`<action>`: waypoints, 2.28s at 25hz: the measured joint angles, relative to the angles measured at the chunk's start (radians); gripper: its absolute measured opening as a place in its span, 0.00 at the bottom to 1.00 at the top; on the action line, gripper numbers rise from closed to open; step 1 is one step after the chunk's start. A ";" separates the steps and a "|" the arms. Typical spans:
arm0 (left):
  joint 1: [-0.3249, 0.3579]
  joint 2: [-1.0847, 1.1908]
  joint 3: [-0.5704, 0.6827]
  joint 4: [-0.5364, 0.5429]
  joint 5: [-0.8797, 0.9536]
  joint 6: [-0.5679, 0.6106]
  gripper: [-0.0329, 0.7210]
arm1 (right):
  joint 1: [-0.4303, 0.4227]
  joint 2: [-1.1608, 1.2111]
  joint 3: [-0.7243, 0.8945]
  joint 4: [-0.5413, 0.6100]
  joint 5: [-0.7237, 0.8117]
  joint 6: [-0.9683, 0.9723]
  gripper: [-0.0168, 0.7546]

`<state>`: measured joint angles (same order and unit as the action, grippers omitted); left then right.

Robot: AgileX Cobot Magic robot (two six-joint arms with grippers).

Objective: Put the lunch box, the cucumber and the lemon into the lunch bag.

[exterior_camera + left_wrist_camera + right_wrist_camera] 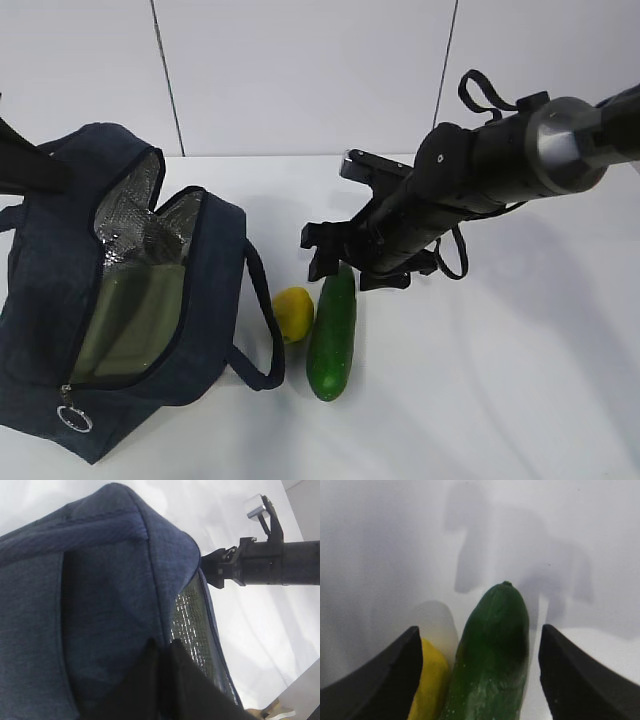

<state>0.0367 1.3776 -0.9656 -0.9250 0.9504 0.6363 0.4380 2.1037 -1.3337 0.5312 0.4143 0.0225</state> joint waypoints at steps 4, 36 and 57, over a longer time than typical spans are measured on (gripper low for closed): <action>0.000 0.000 0.000 0.000 0.000 0.000 0.05 | 0.000 0.006 0.000 -0.008 0.002 -0.002 0.71; 0.000 0.000 0.000 0.000 0.000 0.000 0.05 | 0.000 0.012 0.000 -0.008 0.023 0.007 0.63; 0.000 0.000 0.000 -0.001 0.000 0.002 0.05 | 0.000 0.031 0.000 -0.012 0.040 0.007 0.62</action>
<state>0.0367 1.3776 -0.9656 -0.9257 0.9504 0.6378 0.4380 2.1343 -1.3337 0.5194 0.4542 0.0296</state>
